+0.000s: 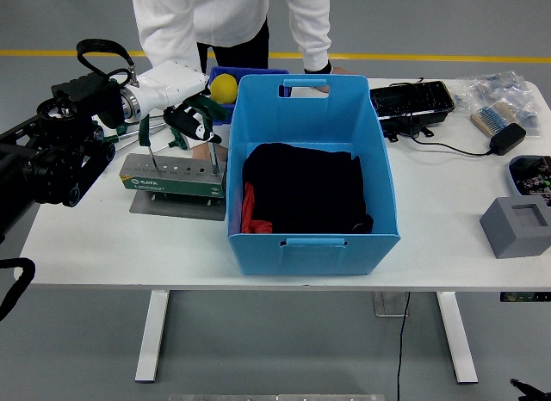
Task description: Lift tool from toolbox,place it in box,lift tool from toolbox,place it in box
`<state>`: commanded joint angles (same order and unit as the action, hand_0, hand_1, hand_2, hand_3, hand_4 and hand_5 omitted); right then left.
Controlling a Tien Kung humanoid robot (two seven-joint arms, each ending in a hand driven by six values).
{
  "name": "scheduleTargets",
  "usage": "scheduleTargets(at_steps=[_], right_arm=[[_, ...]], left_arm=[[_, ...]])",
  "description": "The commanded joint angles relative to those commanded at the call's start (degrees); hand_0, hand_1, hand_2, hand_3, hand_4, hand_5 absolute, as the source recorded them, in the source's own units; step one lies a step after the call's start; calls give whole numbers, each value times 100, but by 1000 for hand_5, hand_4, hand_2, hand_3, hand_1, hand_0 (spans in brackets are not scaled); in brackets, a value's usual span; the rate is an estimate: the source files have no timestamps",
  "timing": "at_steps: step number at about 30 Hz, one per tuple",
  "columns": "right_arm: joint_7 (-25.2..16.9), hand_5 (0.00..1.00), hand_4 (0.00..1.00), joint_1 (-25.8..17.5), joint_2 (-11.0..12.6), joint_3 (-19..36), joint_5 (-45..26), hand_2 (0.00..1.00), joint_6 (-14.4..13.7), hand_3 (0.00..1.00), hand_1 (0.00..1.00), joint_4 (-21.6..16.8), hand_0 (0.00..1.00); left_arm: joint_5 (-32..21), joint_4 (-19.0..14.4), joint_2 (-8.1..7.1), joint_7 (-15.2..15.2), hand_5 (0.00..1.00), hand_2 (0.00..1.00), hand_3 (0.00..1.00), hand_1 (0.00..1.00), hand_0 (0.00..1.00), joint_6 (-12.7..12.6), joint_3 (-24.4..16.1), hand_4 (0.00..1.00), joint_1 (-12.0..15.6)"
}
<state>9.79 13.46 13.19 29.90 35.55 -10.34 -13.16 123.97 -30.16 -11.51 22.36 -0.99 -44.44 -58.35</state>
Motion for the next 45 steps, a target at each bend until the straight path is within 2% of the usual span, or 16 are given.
scheduleTargets(at_steps=[15,26,27,32,33,44,45], right_arm=[[25,649,778,-86,-20,70,89,672,4,544,602,1,620],[39,648,778,-116,-27,93,119,672,6,544,603,-3,619],[39,648,778,-115,-26,90,118,672,8,544,603,-3,618],[33,648,778,-107,-20,64,70,672,7,544,603,-4,618],[33,648,778,-107,-20,62,64,672,7,544,602,-3,620],[36,650,778,-107,-20,60,50,672,12,544,602,-1,620],[35,650,778,-106,-19,57,45,672,12,544,602,-2,619]], left_arm=[[-174,-286,-92,-13,685,43,51,2,128,216,38,998,-81],[-503,-337,-150,14,709,39,45,2,126,357,-17,998,-238],[-556,-342,-155,8,719,38,42,2,128,371,-14,957,-255],[-682,-331,-169,-1,719,38,42,2,128,408,25,957,-343],[-698,-327,-172,0,687,37,42,2,129,412,36,875,-362],[-807,-432,-225,-12,658,37,40,2,130,462,36,837,-500],[-821,-451,-230,-18,649,36,41,2,131,473,30,766,-504]])
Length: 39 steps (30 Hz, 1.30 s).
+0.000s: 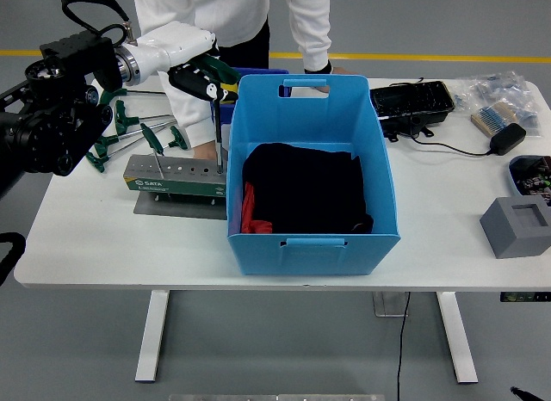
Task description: Lift tool from toolbox,place it in box,lift tool from toolbox,place it in box
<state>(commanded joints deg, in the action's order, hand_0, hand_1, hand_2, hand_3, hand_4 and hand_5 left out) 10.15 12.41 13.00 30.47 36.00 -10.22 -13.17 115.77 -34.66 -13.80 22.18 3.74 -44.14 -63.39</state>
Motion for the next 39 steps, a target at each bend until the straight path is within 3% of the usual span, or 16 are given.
scheduleTargets(at_steps=[6,7,24,33,39], right_arm=[[-1,650,778,5,5,1,7,672,6,544,602,1,619],[-3,650,778,6,5,0,4,672,6,543,602,1,620],[4,650,778,1,3,21,47,672,14,543,603,4,619],[-7,650,778,16,8,14,42,672,10,544,603,6,620],[-12,649,778,29,12,11,22,672,-1,544,603,5,619]], left_arm=[[-103,-140,-29,-30,649,36,41,2,131,53,-61,766,-5],[-115,-165,-37,-36,667,36,39,2,131,58,-72,704,-9],[-86,-672,-138,-54,653,37,41,2,134,112,-219,699,-170],[-120,-1283,-66,-110,653,38,43,2,135,94,-398,688,-233],[-51,-1382,21,-118,662,39,44,2,136,82,-572,658,-371]])
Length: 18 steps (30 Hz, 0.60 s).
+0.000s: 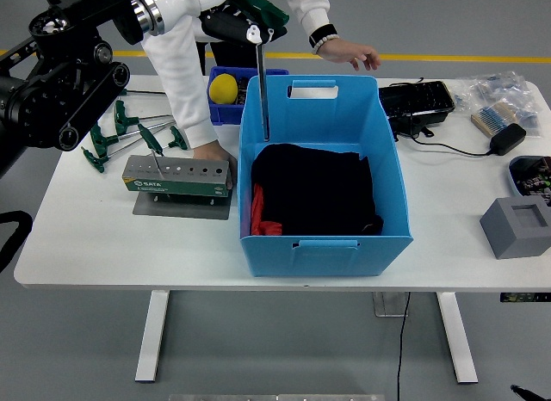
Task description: Lift tool from toolbox,place it in box,lift tool from toolbox,place it in box
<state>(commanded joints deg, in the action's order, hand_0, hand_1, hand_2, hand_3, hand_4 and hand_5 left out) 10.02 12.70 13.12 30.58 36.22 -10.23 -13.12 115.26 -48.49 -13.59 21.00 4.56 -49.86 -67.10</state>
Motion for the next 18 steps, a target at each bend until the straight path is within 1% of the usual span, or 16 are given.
scheduleTargets(at_steps=[4,7,10,13,15,18], right_arm=[[6,650,778,-7,0,8,24,673,3,544,603,-2,619],[22,650,778,-19,-4,27,71,673,11,544,603,-5,619],[33,650,778,-28,-5,39,101,673,17,544,603,-8,619],[42,650,778,-26,-6,52,127,673,18,544,603,-11,619],[46,650,778,-22,-7,62,145,673,18,544,603,-12,619],[45,651,778,-8,-6,56,134,673,12,544,604,-16,619]], left_arm=[[-181,-165,91,-14,661,39,44,2,134,21,38,648,-41],[-363,-349,220,-15,661,39,44,2,134,25,225,648,0],[-485,-410,360,-11,660,40,45,2,134,19,511,646,58],[-588,-334,499,-4,660,40,45,2,134,17,841,646,111],[-627,-262,565,-4,660,40,45,2,134,24,1023,646,133],[-728,-77,690,10,654,45,50,2,134,21,1398,641,168]])
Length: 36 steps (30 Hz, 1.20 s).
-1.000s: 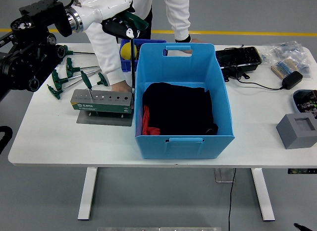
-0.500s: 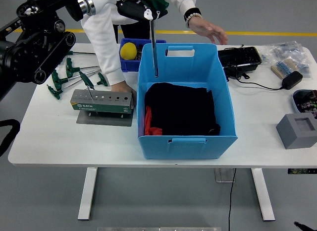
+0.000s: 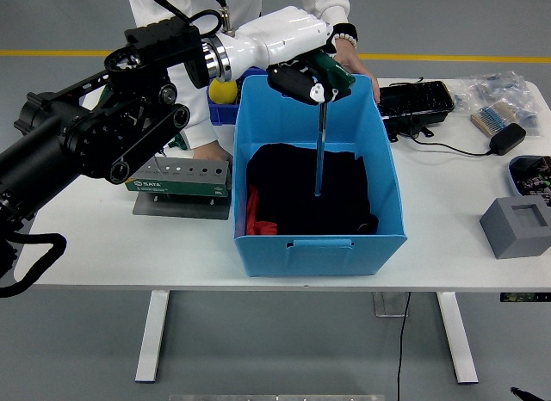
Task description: Lift tool from toolbox,place it in box,lift tool from toolbox,place it in box
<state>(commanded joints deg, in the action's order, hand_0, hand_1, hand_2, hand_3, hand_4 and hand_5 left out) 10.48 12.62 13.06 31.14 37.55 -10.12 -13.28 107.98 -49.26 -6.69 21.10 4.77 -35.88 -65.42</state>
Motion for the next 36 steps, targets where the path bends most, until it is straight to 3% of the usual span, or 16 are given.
scheduleTargets(at_steps=[9,15,16,21,22,27,28,33,34,36], right_arm=[[15,652,778,34,9,8,57,673,2,544,604,-12,619],[15,651,778,67,24,-13,44,673,9,544,605,-16,619],[11,653,778,72,26,-18,35,673,8,544,605,-16,620],[-6,653,778,89,36,-21,18,673,5,544,605,-12,620],[-6,653,778,92,35,-19,24,673,5,544,604,-11,619],[-5,653,778,106,37,-19,32,673,10,544,604,-10,619],[-4,652,779,109,38,-16,40,672,12,545,604,-10,621],[-5,652,779,118,45,-12,38,672,12,545,604,-9,621],[-7,653,779,120,46,-13,34,672,11,545,604,-8,620],[-7,653,779,124,49,-11,31,672,11,545,604,-8,620]], left_arm=[[-265,536,381,73,657,52,54,5,147,-60,1170,642,-124],[-387,653,505,87,653,77,80,26,162,-34,1480,644,-146],[-407,675,511,92,679,137,182,70,168,-35,1519,683,-146],[-432,761,529,120,679,137,182,70,168,-100,1644,683,-136],[-441,765,536,141,935,349,552,238,188,-124,1669,932,-135],[-473,755,576,211,935,349,552,238,188,-201,1723,932,-145],[-475,752,583,218,970,544,665,371,260,-205,1727,998,-151],[-474,756,594,240,970,544,665,371,260,-184,1754,998,-167],[-472,761,595,243,974,620,681,485,315,-180,1763,998,-167],[-473,766,598,255,974,620,681,485,315,-194,1773,998,-168]])
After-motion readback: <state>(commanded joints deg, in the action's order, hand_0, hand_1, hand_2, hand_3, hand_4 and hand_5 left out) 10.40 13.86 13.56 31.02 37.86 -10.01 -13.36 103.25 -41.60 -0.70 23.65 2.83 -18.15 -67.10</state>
